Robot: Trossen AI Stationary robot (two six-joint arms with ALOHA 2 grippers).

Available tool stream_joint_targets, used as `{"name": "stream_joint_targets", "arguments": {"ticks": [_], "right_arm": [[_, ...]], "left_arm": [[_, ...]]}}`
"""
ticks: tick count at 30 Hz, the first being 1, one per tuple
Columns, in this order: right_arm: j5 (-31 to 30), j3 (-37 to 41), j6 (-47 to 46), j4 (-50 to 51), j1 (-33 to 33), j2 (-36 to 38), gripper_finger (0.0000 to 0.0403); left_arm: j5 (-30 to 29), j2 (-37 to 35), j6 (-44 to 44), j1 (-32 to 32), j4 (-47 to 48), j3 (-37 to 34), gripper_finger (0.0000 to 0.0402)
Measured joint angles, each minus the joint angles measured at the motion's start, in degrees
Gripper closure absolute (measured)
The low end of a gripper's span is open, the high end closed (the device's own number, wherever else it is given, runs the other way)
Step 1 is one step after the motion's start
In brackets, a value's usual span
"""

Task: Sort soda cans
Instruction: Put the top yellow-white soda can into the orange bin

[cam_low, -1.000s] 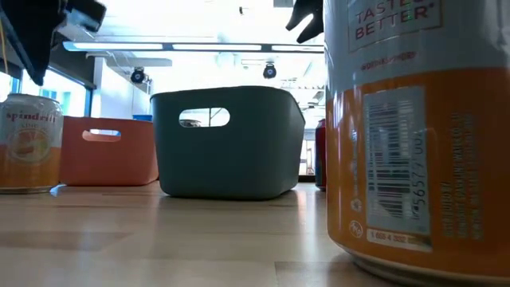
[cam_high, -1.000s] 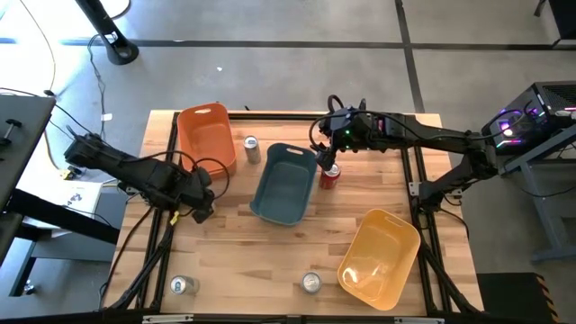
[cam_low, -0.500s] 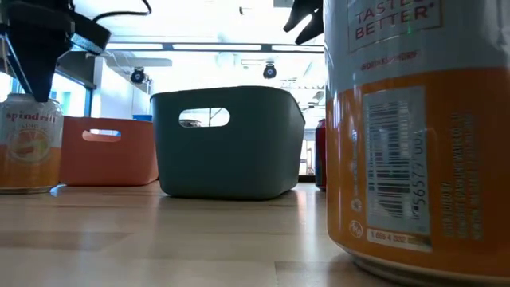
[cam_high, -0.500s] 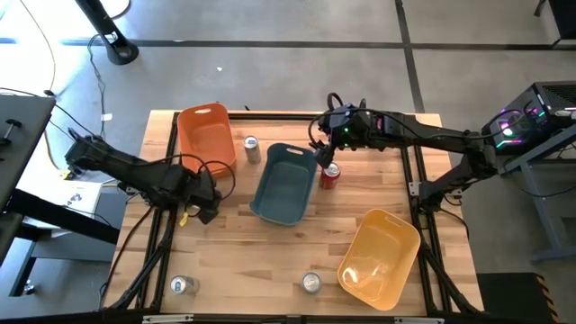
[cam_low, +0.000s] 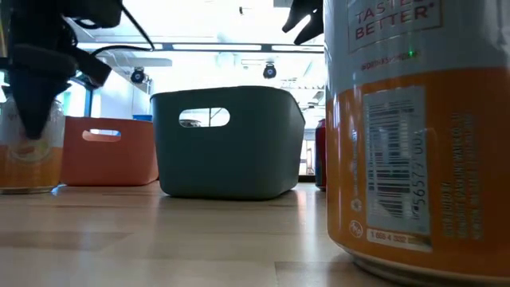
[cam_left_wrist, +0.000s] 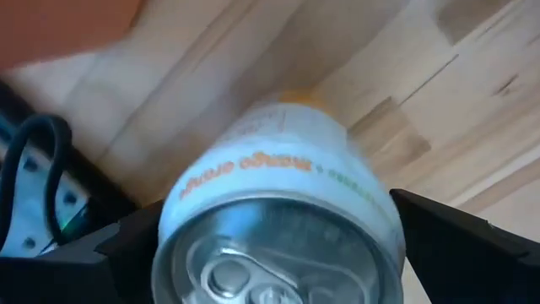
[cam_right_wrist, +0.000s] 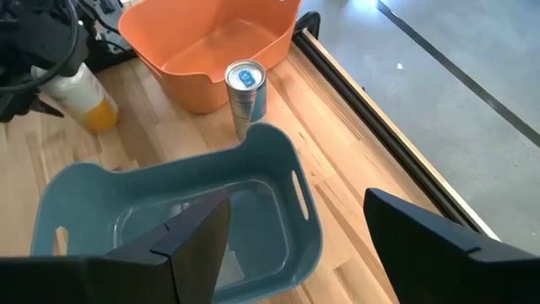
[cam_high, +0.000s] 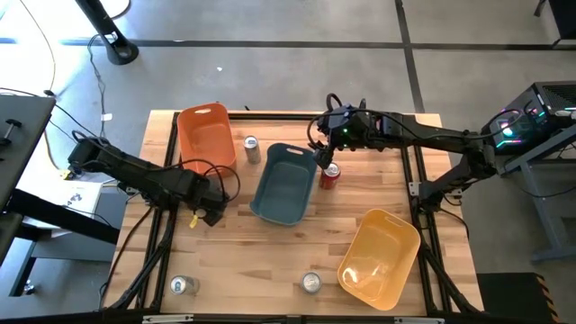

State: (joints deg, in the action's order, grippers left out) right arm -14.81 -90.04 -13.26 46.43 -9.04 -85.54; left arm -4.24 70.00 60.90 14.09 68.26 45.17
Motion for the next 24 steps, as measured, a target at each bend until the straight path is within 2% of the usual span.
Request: {"name": "stream_joint_targets", "arguments": {"ticks": [8,10,14,17,20,24], "right_arm": [[-0.06,0.0,-0.19,-0.01,0.0,-0.01,0.0134],[-0.59,0.0,-0.19,0.0,0.0,-0.01,0.0134],[-1.14,0.0,-0.19,0.0,0.0,0.0,0.0134],[-1.14,0.0,-0.19,0.01,0.0,-0.01,0.0134],[-1.13,0.0,-0.19,0.15,0.02,-0.01,0.0134],[-1.14,0.0,-0.18,1.2,0.02,-0.01,0.0134]], "left_arm": [[0.26,0.0,0.4,0.02,-0.16,0.0,0.0029],[0.81,0.0,0.42,0.01,-0.07,0.0,0.0049],[4.44,-0.11,0.37,-0.57,-0.09,0.05,0.012],[8.06,-0.56,-0.15,-0.61,0.15,0.35,0.012],[9.61,-1.41,-1.22,-0.48,2.01,3.54,0.012],[7.94,-3.54,-6.62,-0.85,1.05,12.93,0.012]]}}
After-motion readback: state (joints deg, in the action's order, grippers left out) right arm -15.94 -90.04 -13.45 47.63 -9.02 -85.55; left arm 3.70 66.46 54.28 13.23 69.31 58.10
